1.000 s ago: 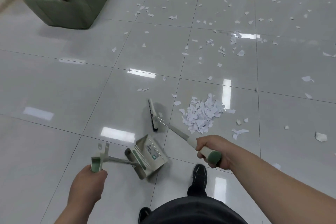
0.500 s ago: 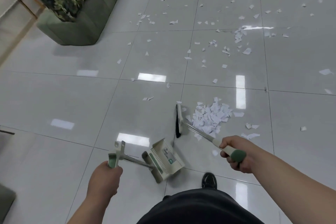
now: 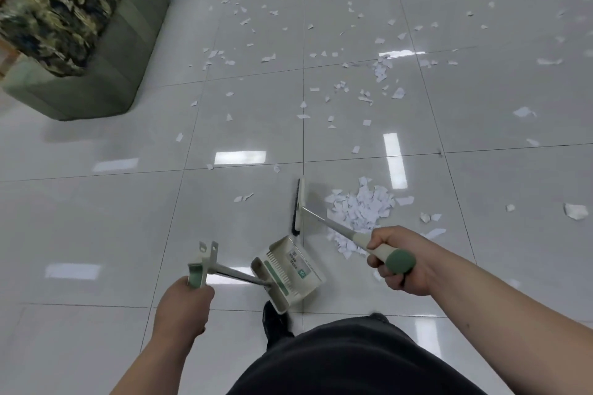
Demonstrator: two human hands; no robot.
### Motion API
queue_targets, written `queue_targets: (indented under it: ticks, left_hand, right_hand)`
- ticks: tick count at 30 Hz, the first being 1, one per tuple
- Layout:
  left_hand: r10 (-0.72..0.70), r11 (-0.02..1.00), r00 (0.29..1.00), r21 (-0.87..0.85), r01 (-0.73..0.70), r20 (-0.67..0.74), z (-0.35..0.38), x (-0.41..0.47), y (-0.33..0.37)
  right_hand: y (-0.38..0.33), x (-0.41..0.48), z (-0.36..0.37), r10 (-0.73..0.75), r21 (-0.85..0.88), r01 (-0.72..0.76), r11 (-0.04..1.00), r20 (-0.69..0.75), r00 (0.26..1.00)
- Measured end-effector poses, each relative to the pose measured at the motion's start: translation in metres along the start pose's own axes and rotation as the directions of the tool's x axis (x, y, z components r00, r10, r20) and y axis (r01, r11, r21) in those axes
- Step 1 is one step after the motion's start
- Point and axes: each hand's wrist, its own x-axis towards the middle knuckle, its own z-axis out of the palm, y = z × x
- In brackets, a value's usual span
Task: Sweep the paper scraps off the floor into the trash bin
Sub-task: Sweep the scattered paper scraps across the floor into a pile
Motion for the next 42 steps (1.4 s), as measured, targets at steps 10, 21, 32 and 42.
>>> queue_targets:
  ticks: [10,21,32,42]
  left_hand:
    - [0.036,0.998,0.997,0.042,-0.038,0.066,-0.078,0.137,-0.029]
    - [-0.02,0.995,0.999,0.096,0.018,0.026,-0.153,0.282,-0.066]
    - [0.031,0.992,0.999,0.126,-0.026,-0.039,-0.164,0.358,-0.052]
    - [0.005,0.957,0.991,0.288,0.034,-0.134,-0.174,0.396,-0.063]
  right_hand:
    - [-0.032,0.079,0.186,0.023,0.051,-0.024,0.998,0.009,1.0]
    - [-0.052,0.138,0.311,-0.017,-0.016,0.018,1.0,0.036,0.999]
    - [-0.122,0.257,0.418,-0.035,-0.051,0.047,0.998,0.215,0.976]
    - [-0.132,0.35,0.436,0.03,0.131,-0.062,0.989,0.236,0.971]
